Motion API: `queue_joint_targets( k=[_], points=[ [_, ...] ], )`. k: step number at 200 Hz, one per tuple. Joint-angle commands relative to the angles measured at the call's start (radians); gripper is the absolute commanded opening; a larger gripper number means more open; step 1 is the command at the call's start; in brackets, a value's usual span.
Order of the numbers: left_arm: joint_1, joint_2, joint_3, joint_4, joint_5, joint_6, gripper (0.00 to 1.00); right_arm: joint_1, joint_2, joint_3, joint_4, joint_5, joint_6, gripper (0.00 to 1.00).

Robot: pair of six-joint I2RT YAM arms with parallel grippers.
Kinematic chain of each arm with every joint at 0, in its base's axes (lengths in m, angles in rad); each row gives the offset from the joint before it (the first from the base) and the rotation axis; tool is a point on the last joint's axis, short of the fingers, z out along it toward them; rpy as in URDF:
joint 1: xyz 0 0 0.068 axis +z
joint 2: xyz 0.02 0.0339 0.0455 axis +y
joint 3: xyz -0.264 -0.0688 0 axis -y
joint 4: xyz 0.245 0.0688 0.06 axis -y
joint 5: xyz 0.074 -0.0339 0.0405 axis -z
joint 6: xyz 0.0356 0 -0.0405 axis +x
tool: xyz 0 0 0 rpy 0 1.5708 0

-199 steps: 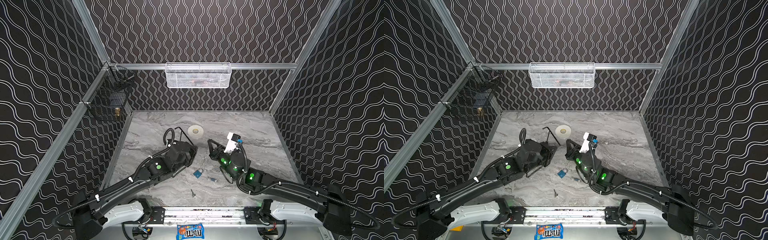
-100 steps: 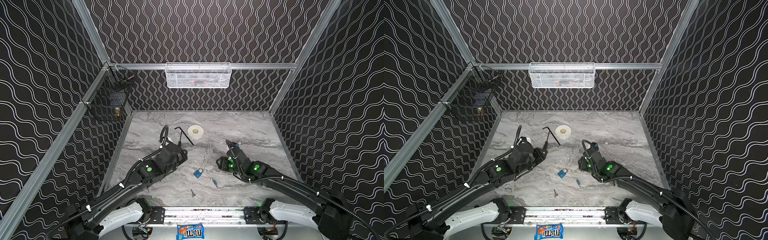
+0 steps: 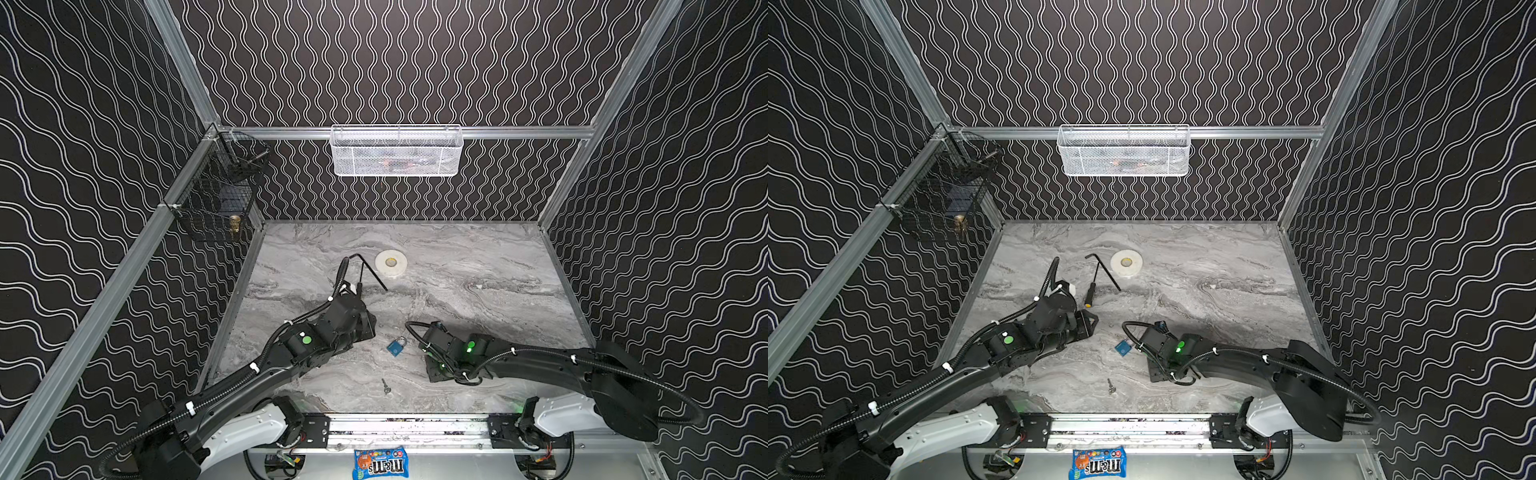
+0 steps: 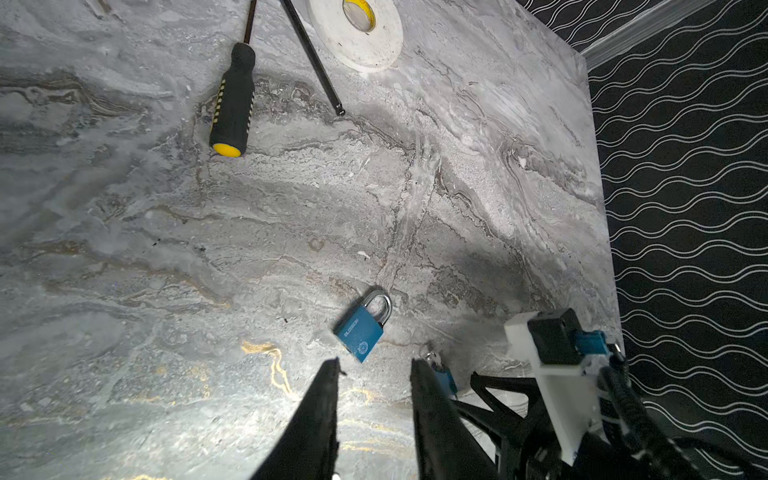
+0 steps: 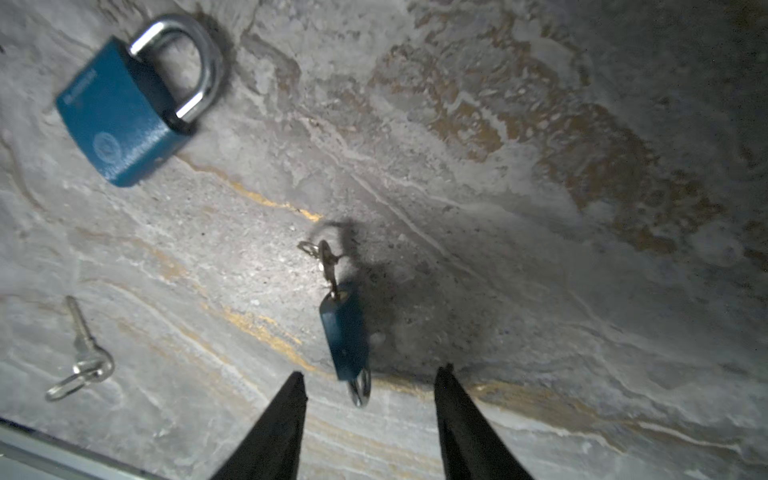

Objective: Unlock with the key

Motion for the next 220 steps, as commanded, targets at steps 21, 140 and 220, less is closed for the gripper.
queue_joint_targets(
  k=[21,140,220],
  points=[
    [0.015,-0.013,-0.015,0.011,0.017,0.03,0.33,-0.006,0.055,0.026,0.034,0.028,-0.081,0.41],
    [0.138,-0.066,-0.069,0.207,0.25,0.246,0.33,-0.118,-0.109,0.032,0.193,-0.181,-0.391,0.0],
    [0.225,-0.03,0.152,0.053,0.446,0.067,0.56,-0.163,-0.22,0.107,0.509,-0.065,-0.832,0.0]
  ],
)
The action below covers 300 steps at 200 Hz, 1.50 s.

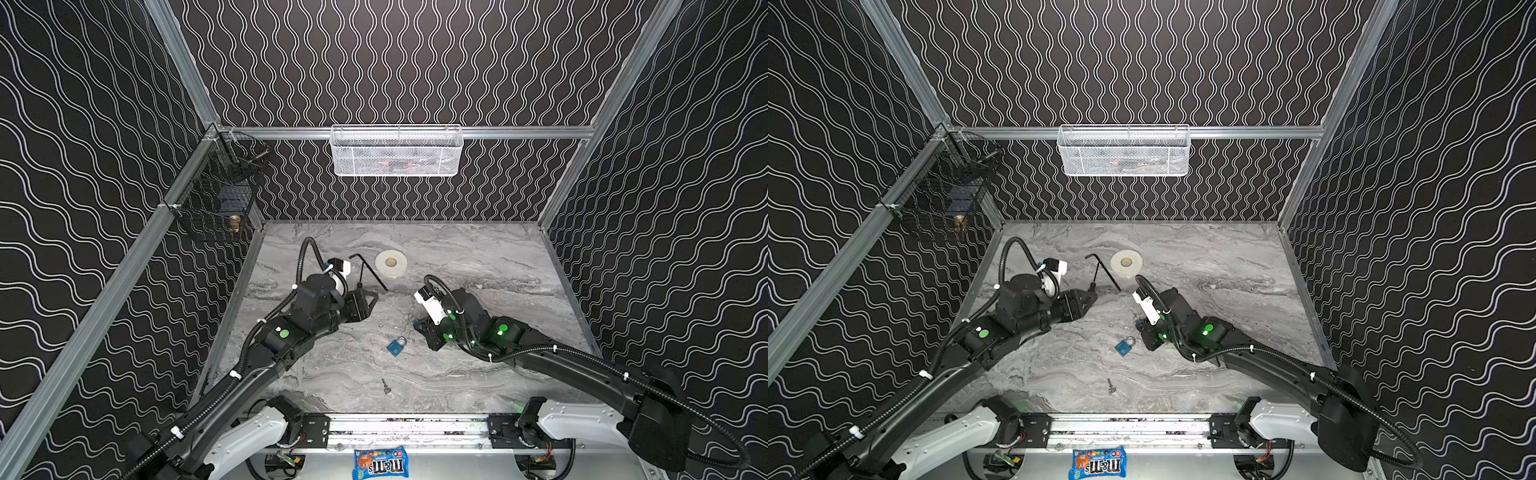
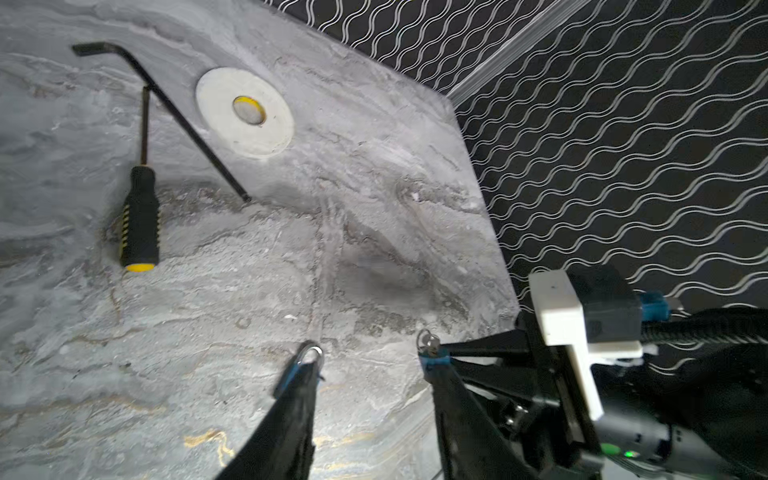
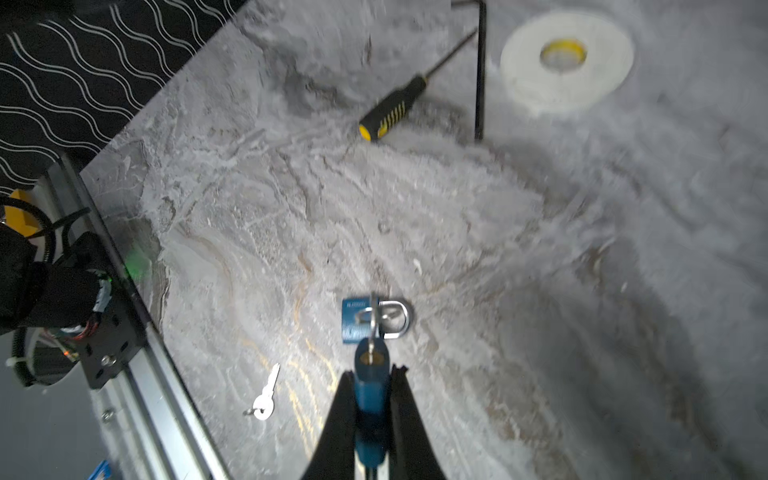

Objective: Unlock with the key

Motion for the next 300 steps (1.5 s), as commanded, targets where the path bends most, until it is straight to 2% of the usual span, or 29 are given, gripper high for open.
queue_joint_targets(
  k=[1,14,36,56,70,90,111,127,152,184,245,265,300],
  points=[
    [0.002,0.032,0.05,-0.069,0.086,-0.123,0.56,0.01,-0.001,0.007,0.185,0.096,-0.211,0.0],
    [0.002,0.062,0.082,-0.128,0.099,-0.191,0.57,0.026,-0.008,-0.004,0.272,0.135,-0.287,0.0],
    [0.002,0.057,0.068,-0.047,0.153,-0.293,0.58,0.084,-0.007,-0.018,0.392,0.206,-0.431,0.0],
    [0.003,0.044,0.086,-0.067,0.115,-0.296,0.58,0.143,0.011,-0.061,0.54,0.324,-0.565,0.0],
    [0.002,0.057,0.111,-0.091,0.118,-0.29,0.57,0.169,0.037,-0.053,0.578,0.388,-0.623,0.0],
    [0.001,0.066,0.097,-0.027,0.168,-0.334,0.56,0.185,0.063,-0.048,0.622,0.42,-0.677,0.0],
    [0.001,0.058,0.089,-0.028,0.15,-0.36,0.54,0.201,0.08,-0.049,0.675,0.445,-0.734,0.0],
    [0.003,0.051,0.095,-0.077,0.114,-0.373,0.48,0.205,0.081,-0.054,0.694,0.423,-0.757,0.0],
    [0.004,0.051,0.071,-0.012,0.127,-0.431,0.42,0.21,0.089,-0.055,0.694,0.428,-0.779,0.0],
    [0.004,0.06,0.066,0.047,0.139,-0.477,0.39,0.213,0.075,-0.073,0.708,0.419,-0.789,0.0],
    [0.004,0.063,0.099,0.009,0.112,-0.494,0.37,0.212,0.089,-0.071,0.73,0.442,-0.847,0.0],
    [0.004,0.074,0.103,-0.008,0.114,-0.495,0.32,0.212,0.094,-0.068,0.735,0.439,-0.853,0.0],
    [0.004,0.085,0.109,0.002,0.113,-0.502,0.29,0.213,0.109,-0.05,0.717,0.423,-0.87,0.0]
  ],
)
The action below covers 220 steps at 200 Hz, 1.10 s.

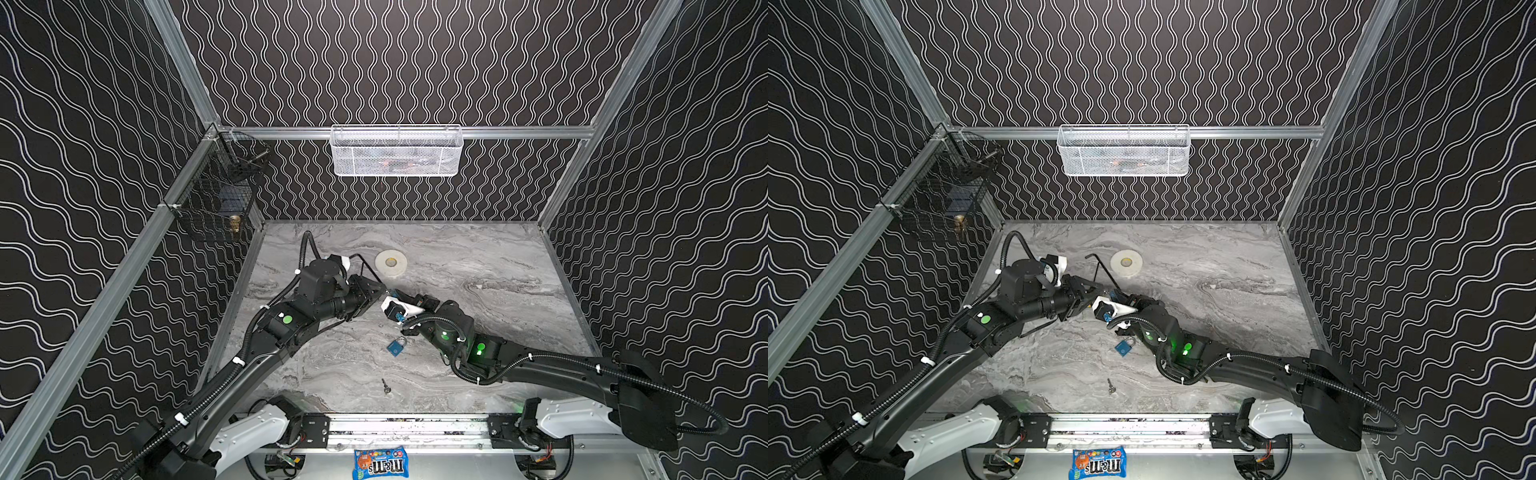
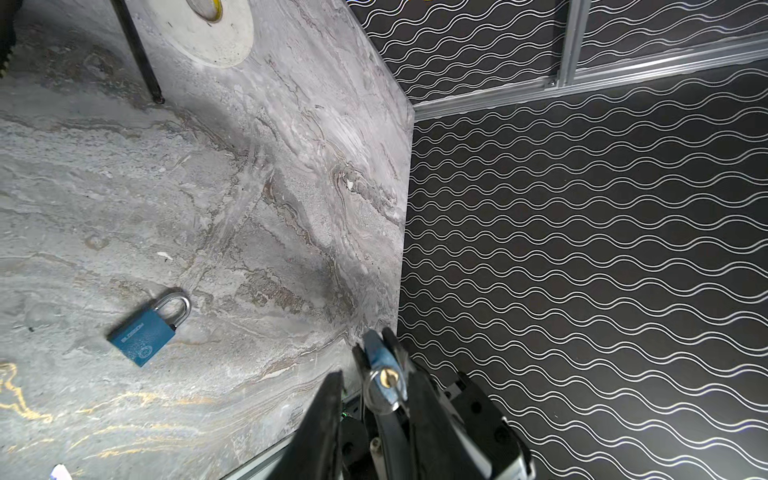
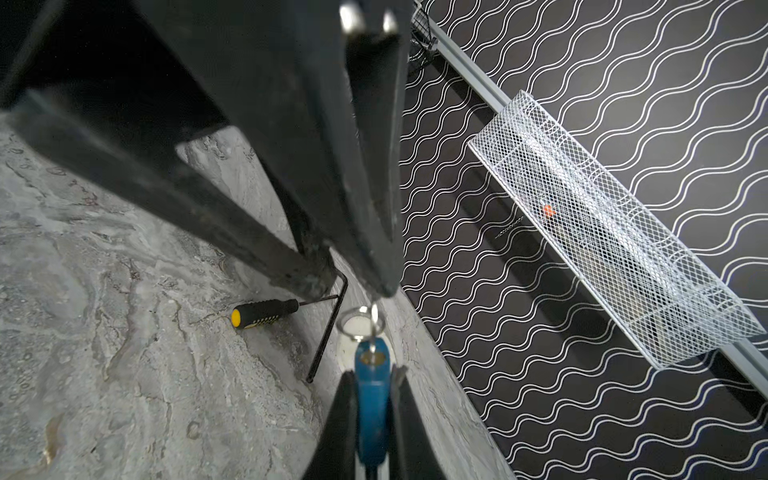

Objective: Unlock with the key

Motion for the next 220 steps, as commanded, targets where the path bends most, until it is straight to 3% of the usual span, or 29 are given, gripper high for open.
queue_joint_targets(
  k=[1,120,167,186,220],
  points=[
    [0.002,0.004,0.01,0.013,-0.003,-0.017,0.29,0.002,0.008,0.017,0.04,-0.009,-0.028,0.0],
    [0.001,0.017,-0.04,0.069,0.02,-0.093,0.2,0.002,0.049,0.025,0.071,0.015,-0.099,0.0],
    [0.0,0.025,-0.054,0.095,0.034,-0.116,0.13,0.001,0.048,0.016,0.078,0.009,-0.117,0.0],
    [0.001,0.026,-0.047,0.073,0.029,-0.104,0.03,0.001,0.052,0.007,0.101,0.012,-0.133,0.0],
    [0.0,0.042,-0.06,0.112,0.065,-0.115,0.0,0.001,0.053,0.005,0.113,-0.001,-0.179,0.0]
  ],
)
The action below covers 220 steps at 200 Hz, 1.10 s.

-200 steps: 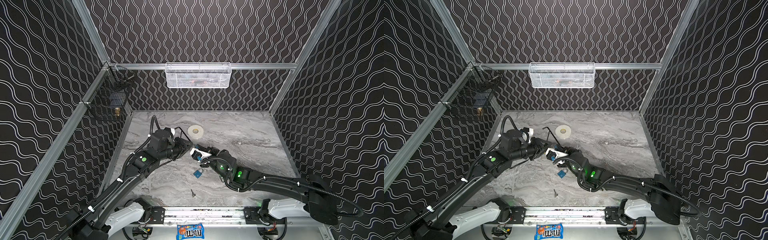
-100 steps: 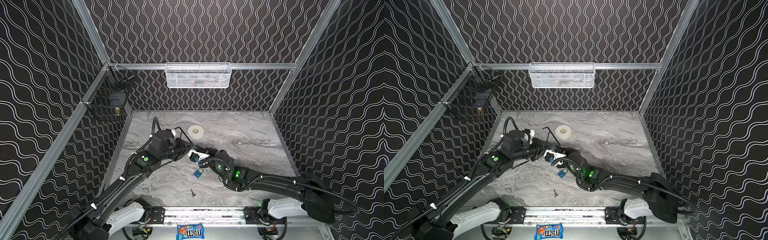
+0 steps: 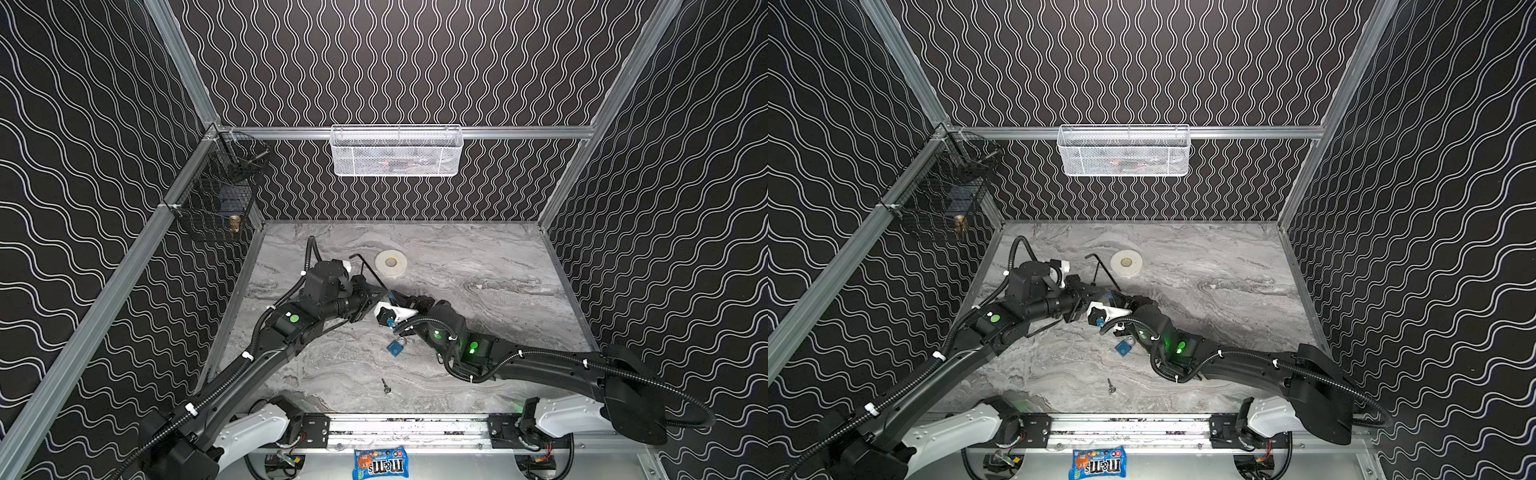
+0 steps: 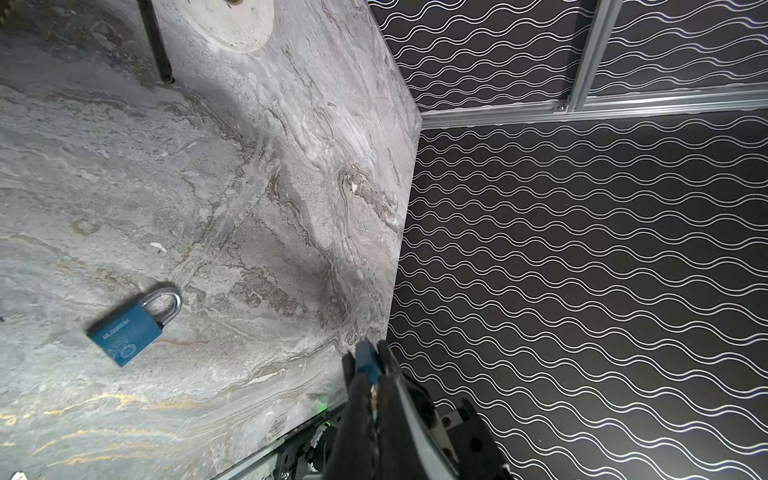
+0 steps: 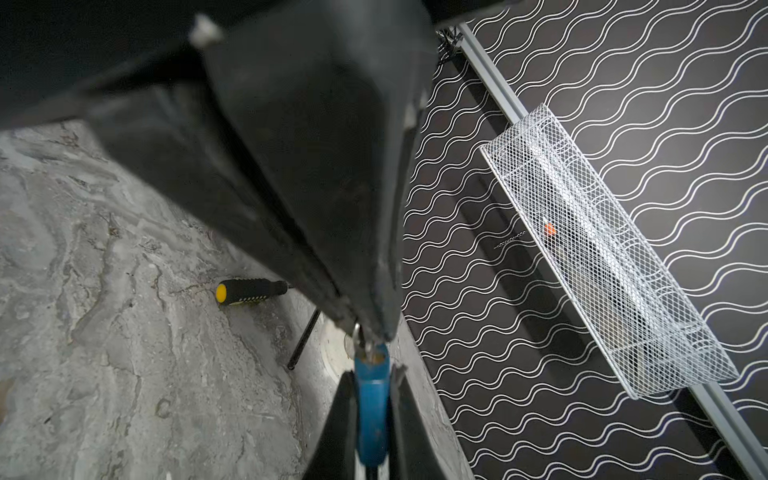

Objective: Unlock with the key
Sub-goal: 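Close the left gripper on the key held by the right gripper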

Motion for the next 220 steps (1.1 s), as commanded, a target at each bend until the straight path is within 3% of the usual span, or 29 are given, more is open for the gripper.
queue_joint_targets(
  k=[1,29,49,75,105,149,192,220],
  points=[
    [0.0,0.013,-0.004,0.032,0.05,-0.021,0.0,0.001,0.001,-0.001,0.098,-0.016,-0.045,0.0],
    [0.001,0.011,0.016,-0.029,0.042,0.043,0.0,0.002,-0.009,0.027,0.061,-0.055,-0.04,0.0],
    [0.001,0.021,0.063,-0.121,0.021,0.126,0.0,0.0,-0.027,0.083,-0.072,-0.132,0.013,0.0],
    [-0.001,0.029,0.058,-0.087,0.049,0.174,0.0,0.0,-0.028,0.149,-0.207,-0.194,0.065,0.0],
    [-0.001,0.05,0.114,-0.189,0.022,0.324,0.0,-0.004,-0.06,0.197,-0.334,-0.28,0.135,0.0],
    [0.0,0.06,0.105,-0.14,0.094,0.468,0.0,-0.029,-0.101,0.224,-0.437,-0.381,0.206,0.0],
    [0.001,0.047,0.179,-0.271,0.011,0.614,0.0,-0.047,-0.099,0.272,-0.512,-0.457,0.249,0.0],
    [0.0,0.061,0.195,-0.298,0.004,0.647,0.0,-0.047,-0.086,0.299,-0.55,-0.478,0.268,0.0]
  ],
)
